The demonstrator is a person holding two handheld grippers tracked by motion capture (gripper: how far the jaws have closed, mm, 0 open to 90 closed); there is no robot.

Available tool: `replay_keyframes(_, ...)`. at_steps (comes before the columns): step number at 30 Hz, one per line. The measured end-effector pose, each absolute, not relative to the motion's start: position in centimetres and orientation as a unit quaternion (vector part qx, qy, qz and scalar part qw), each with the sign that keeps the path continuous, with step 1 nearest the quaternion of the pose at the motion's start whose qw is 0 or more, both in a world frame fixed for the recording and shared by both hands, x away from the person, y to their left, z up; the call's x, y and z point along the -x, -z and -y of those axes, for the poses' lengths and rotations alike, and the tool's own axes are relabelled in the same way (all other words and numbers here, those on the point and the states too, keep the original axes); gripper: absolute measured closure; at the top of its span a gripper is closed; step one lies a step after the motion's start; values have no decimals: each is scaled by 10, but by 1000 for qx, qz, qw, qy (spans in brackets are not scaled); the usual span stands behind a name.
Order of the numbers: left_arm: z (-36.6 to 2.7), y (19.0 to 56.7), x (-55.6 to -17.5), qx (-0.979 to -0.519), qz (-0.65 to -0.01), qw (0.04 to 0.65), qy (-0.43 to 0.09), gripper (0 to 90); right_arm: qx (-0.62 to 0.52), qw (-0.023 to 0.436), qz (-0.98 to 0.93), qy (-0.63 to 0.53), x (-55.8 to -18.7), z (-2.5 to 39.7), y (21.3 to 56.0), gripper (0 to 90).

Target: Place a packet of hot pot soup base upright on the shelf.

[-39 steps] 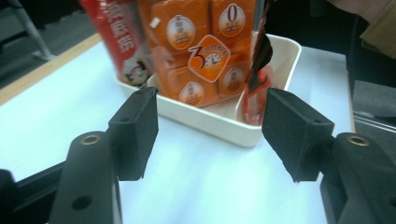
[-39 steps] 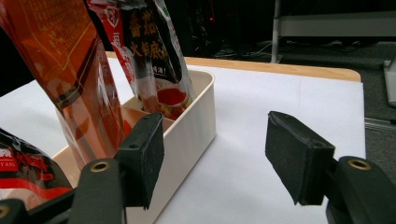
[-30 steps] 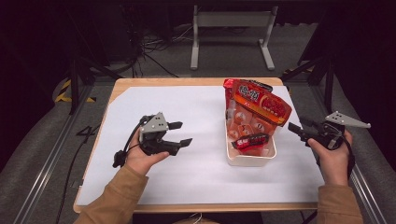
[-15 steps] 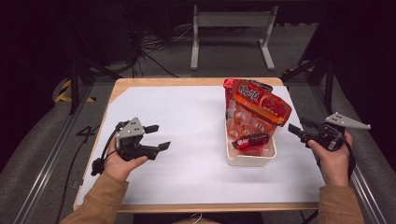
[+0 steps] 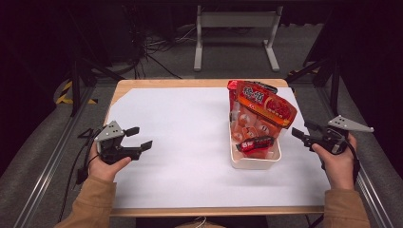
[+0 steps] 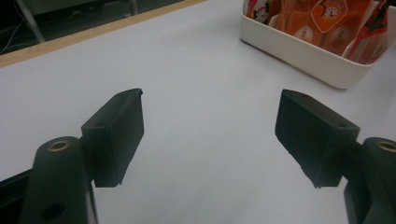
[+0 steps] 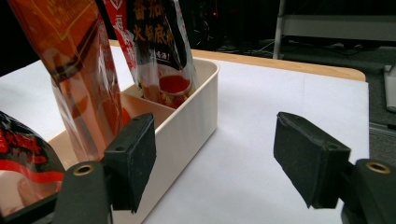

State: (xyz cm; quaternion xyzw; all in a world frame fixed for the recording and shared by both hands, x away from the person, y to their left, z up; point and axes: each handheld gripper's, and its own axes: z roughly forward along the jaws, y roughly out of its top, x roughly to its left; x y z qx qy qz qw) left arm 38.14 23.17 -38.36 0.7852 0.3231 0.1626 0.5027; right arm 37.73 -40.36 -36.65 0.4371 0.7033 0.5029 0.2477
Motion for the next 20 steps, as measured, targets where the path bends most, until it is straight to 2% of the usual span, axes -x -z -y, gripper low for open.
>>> replay_keyframes(12, -254, 411, -394, -759, -379, 504, -160, 259, -438, 249, -711, -491, -381, 400, 373, 285)
replay_keyframes(20, -252, 408, -391, -757, -374, 508, -169, 257, -437, 253, -713, -487, -381, 399, 374, 285)
